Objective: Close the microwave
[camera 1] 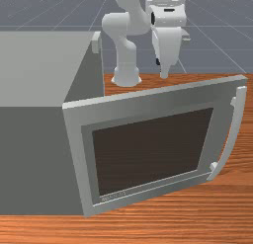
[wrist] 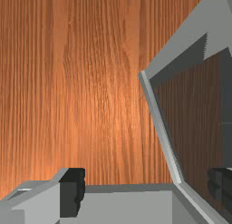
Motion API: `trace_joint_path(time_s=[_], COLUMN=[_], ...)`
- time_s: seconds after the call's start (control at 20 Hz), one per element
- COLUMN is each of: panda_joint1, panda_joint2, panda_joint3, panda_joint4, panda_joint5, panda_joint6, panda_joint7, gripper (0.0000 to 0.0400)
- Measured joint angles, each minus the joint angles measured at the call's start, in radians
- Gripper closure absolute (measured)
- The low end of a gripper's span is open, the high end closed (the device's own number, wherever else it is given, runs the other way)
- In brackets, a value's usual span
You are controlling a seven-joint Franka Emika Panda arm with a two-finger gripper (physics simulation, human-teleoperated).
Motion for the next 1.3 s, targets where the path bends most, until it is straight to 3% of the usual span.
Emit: trace_joint_path(time_s=[0.15,0.2,0.25,0.3,0.35,0.4,0.45,0.55,0.75,1.0,1.3], panda_joint1=[0.003,0.017,0.03,0.034,0.056,0.055,0.045,0.048,0.043,0.043,0.042], panda_joint2=[-0.008,-0.051,-0.058,-0.058,-0.066,-0.077,-0.072,-0.094,-0.092,-0.094,0.001], panda_joint3=[-0.003,-0.014,-0.018,-0.009,-0.026,-0.017,0.002,-0.001,0.007,0.003,0.002], panda_joint4=[-0.04,-0.153,-0.173,-0.166,-0.197,-0.208,-0.161,-0.18,-0.109,-0.128,0.023], panda_joint5=[-0.014,-0.073,-0.102,-0.083,-0.148,-0.134,-0.068,-0.087,-0.05,-0.063,-0.053], panda_joint6=[0.106,0.318,0.362,0.339,0.418,0.428,0.315,0.356,0.234,0.301,0.219], panda_joint7=[0.011,0.069,0.104,0.095,0.161,0.148,0.089,0.103,0.07,0.074,0.059], gripper=[0.0,0.0,0.0,0.0,0.0,0.0,0.0,0.0,0.0,0.0,0.0])
